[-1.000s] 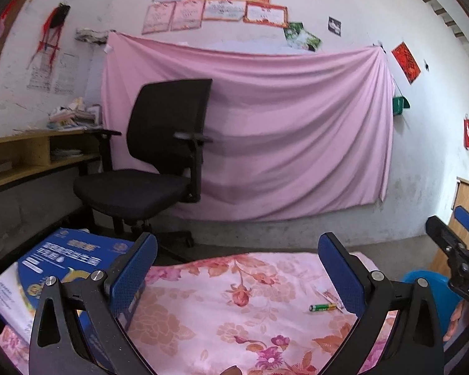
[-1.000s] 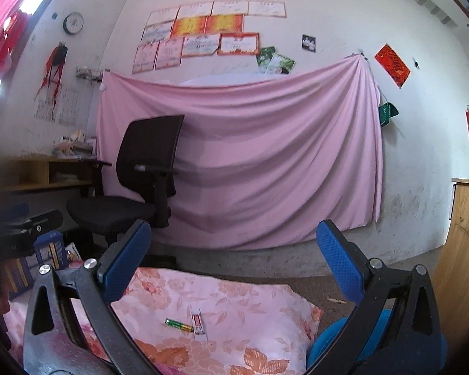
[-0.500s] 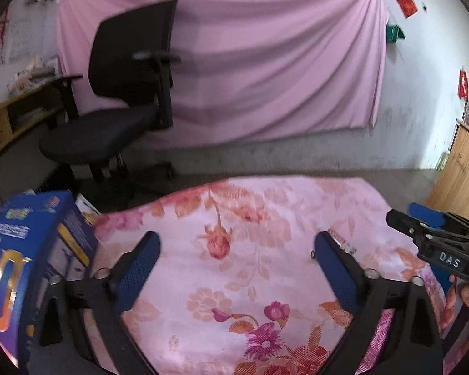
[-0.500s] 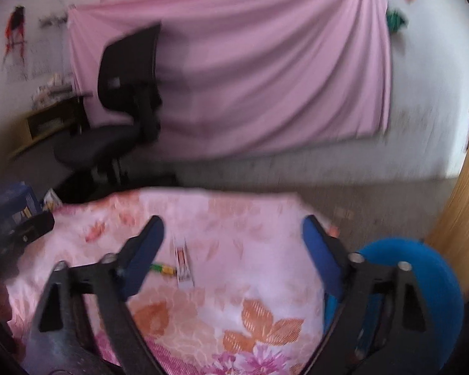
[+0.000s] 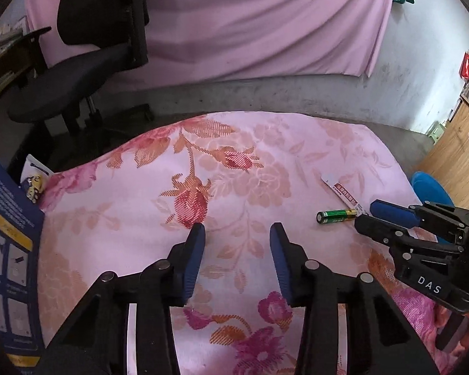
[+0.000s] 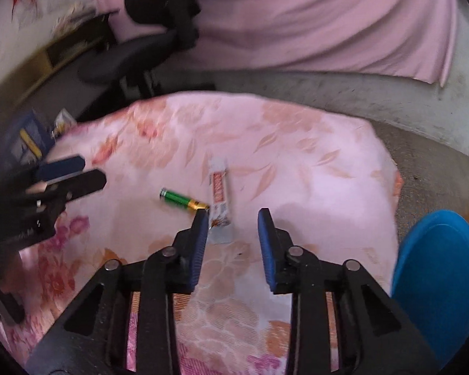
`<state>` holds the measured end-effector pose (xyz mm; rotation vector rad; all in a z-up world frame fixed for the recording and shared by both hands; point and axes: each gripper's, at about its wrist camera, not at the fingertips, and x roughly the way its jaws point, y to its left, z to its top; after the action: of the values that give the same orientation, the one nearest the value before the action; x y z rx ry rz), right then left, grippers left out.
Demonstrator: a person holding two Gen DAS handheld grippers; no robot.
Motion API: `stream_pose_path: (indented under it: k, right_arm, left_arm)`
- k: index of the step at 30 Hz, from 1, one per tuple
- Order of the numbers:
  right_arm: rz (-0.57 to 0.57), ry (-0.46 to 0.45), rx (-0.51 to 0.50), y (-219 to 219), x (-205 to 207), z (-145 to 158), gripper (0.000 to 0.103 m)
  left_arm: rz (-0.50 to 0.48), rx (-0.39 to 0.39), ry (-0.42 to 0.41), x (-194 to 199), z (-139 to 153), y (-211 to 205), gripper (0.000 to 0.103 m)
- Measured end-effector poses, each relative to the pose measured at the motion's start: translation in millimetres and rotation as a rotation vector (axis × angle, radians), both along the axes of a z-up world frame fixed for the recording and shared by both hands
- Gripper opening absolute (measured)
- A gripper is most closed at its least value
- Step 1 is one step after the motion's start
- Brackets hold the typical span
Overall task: Collect trash
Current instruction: 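Grasp the green-gold battery with the left tool while the right tool grasps the white ointment tube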
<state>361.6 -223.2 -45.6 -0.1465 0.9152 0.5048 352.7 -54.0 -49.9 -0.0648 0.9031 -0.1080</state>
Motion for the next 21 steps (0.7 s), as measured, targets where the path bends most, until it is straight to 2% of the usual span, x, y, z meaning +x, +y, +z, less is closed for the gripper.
stream_pose_path:
  k: [4, 7, 13, 21]
  right_arm:
    - [0.011, 0.017, -0.018, 6.7, 4.3, -4.9, 0.057]
    - [0.006, 0.023, -0.008, 5.7, 6.4, -5.2, 0.045]
    - [-0.039, 0.039, 0.046, -11.9, 8.7, -1.0, 0.044]
    - [-0.116, 0.033, 0.061, -44.7, 11.5, 4.5, 0.044]
  left_arm:
    - [-0.029, -0.021, 0.0, 4.7, 0.4, -2.1, 0.037]
    - [-0.063, -0.023, 0.003, 7.4, -0.2, -8.8, 0.037]
    - [-0.151, -0.023, 0.021, 13.6, -4.3, -31.1, 0.037]
    - [-0.226, -0.038, 0.066, 31.6, -10.4, -55.9, 0.041]
